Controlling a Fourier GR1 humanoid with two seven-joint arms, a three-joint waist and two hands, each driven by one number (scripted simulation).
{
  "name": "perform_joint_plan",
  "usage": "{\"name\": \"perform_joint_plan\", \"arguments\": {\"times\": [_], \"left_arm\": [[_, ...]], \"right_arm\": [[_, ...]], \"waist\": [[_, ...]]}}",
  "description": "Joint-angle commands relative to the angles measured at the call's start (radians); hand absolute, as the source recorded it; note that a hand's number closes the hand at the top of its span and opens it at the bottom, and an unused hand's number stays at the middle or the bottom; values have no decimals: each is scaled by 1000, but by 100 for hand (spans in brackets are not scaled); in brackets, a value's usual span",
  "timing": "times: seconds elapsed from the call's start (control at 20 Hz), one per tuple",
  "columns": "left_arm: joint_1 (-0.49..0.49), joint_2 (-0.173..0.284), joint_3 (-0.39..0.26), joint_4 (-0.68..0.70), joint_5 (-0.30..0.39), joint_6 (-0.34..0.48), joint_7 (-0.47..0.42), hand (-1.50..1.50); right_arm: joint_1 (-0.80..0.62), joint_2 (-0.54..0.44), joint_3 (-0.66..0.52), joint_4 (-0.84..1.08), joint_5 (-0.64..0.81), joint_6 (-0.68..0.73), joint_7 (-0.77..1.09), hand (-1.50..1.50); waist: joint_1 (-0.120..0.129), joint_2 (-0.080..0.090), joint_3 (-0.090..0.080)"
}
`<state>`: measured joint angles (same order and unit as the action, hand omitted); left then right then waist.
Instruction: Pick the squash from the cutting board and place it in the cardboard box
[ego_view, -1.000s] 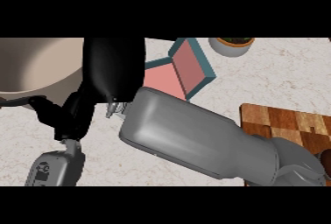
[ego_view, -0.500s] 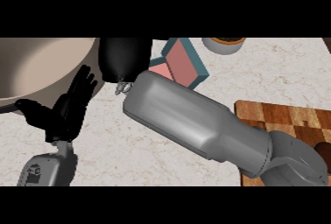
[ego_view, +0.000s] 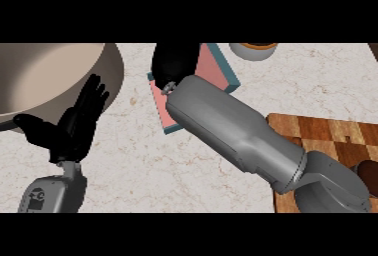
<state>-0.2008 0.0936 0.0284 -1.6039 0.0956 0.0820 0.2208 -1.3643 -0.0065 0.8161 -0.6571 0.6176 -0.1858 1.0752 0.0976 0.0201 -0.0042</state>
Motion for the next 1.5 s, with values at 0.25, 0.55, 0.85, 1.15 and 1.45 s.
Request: {"name": "perform_joint_plan", "arguments": {"times": [0.25,0.55,0.85,1.15,1.45], "left_arm": [[10,-14,1,16,-7,8,-31,0],[23,-13,1,15,-14,13,-34,0],[32,9,19,-10,1,-1,-19,0],[71,0,20,-25,-1,9,-24,0],[39,27,64,26,23,-7,-24,0]], "right_arm": [[55,6,-33,133,-120,-114,-93,-150],[21,6,-5,75,8,-447,-146,-150],[20,6,-148,17,-68,-670,-159,-150],[77,6,-297,-149,-182,-844,-254,-150],[211,6,-330,-249,-231,-939,-403,-150]], "waist": [[-14,3,2],[-29,-2,3],[-32,-5,4],[-58,-13,6],[-83,-15,4]]}}
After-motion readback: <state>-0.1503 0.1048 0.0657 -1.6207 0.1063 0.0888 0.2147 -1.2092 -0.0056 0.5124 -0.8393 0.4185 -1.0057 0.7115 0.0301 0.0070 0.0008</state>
